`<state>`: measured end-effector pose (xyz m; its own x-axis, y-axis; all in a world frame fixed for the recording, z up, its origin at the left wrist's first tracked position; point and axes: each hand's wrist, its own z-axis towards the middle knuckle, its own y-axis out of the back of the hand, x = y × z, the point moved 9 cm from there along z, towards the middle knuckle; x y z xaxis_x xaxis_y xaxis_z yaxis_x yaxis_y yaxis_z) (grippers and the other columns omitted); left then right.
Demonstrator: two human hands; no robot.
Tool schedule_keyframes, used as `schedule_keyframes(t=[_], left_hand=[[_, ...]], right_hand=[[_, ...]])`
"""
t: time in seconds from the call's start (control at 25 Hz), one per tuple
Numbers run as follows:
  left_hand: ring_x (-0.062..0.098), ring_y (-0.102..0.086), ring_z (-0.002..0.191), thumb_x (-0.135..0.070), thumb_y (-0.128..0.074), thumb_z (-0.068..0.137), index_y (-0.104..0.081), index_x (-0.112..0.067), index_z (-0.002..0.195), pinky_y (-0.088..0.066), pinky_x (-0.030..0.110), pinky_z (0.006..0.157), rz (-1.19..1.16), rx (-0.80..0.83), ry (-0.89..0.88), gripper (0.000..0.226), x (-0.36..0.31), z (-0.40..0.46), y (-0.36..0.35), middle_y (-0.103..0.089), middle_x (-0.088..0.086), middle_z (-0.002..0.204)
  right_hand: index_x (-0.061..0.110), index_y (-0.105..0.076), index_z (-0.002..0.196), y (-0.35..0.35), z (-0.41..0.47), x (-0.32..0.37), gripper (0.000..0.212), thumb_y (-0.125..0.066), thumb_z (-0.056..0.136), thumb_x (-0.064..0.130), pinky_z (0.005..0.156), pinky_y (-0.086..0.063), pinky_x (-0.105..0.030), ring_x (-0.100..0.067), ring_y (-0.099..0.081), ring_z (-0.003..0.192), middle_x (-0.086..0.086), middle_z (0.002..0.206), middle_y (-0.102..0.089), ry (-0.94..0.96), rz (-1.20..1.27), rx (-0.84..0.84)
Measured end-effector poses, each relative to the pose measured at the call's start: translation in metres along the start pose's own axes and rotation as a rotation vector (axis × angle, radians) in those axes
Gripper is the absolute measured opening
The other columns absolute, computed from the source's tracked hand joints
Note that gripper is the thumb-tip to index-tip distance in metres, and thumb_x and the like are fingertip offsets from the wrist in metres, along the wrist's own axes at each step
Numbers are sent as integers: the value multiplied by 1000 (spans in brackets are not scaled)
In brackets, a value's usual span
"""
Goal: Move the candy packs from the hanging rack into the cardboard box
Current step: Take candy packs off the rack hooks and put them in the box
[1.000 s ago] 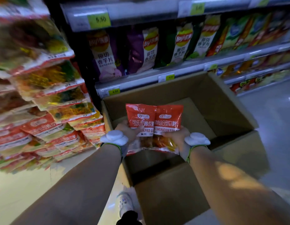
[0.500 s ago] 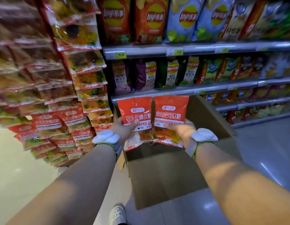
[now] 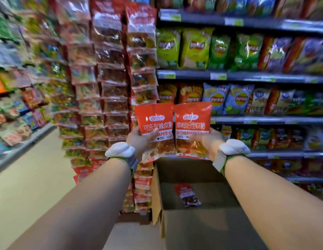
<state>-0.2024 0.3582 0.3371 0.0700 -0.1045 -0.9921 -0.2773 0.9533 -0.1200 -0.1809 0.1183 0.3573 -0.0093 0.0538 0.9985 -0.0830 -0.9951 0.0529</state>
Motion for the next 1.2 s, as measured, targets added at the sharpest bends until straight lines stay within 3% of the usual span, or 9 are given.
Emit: schedule_keyframes(t=[0.12,0.32,0.56,0.76,0.92,1.2], left_hand=[[25,-70,97,-24,-77,81,-61,-15,115,-59,44,83,-22,-19,-77,39,-46,10,23,-71,7,109],[26,-69,100,-27,-79,79,-62,-19,109,-55,48,90,-7,-12,-216,35,-124,41,77,-72,5,109],[23,-70,99,-29,-77,80,-65,-21,105,-55,45,93,51,-17,-406,29,-230,89,144,-73,4,108],[19,-69,97,-37,-73,83,-65,-21,104,-55,41,93,181,-51,-516,28,-284,120,172,-73,0,106],[18,-70,92,-44,-71,83,-66,-20,103,-57,40,89,248,-82,-546,32,-306,142,175,-73,-2,101],[20,-70,91,-48,-70,83,-60,-28,95,-57,42,87,273,-142,-600,25,-336,197,163,-72,-2,101]], right_hand=[[10,-66,101,-23,7,39,38,-81,67,1,86,-53,-39,-25,-67,93,-9,106,-71,58,6,11],[11,-68,102,-85,19,111,49,-88,57,11,89,-54,-49,-29,-69,91,-10,100,-73,144,-48,15],[16,-68,95,-173,34,203,35,-85,64,11,92,-53,-49,-29,-69,95,-9,104,-72,313,-42,52],[15,-64,102,-198,53,250,44,-86,64,21,93,-52,-45,-26,-67,96,-6,106,-71,405,-63,-129],[11,-54,116,-204,57,270,65,-86,63,29,95,-50,-45,-26,-64,101,-6,111,-67,438,-147,-279],[13,-57,112,-207,99,308,50,-82,71,24,96,-48,-39,-21,-63,103,0,107,-66,535,-177,-306]])
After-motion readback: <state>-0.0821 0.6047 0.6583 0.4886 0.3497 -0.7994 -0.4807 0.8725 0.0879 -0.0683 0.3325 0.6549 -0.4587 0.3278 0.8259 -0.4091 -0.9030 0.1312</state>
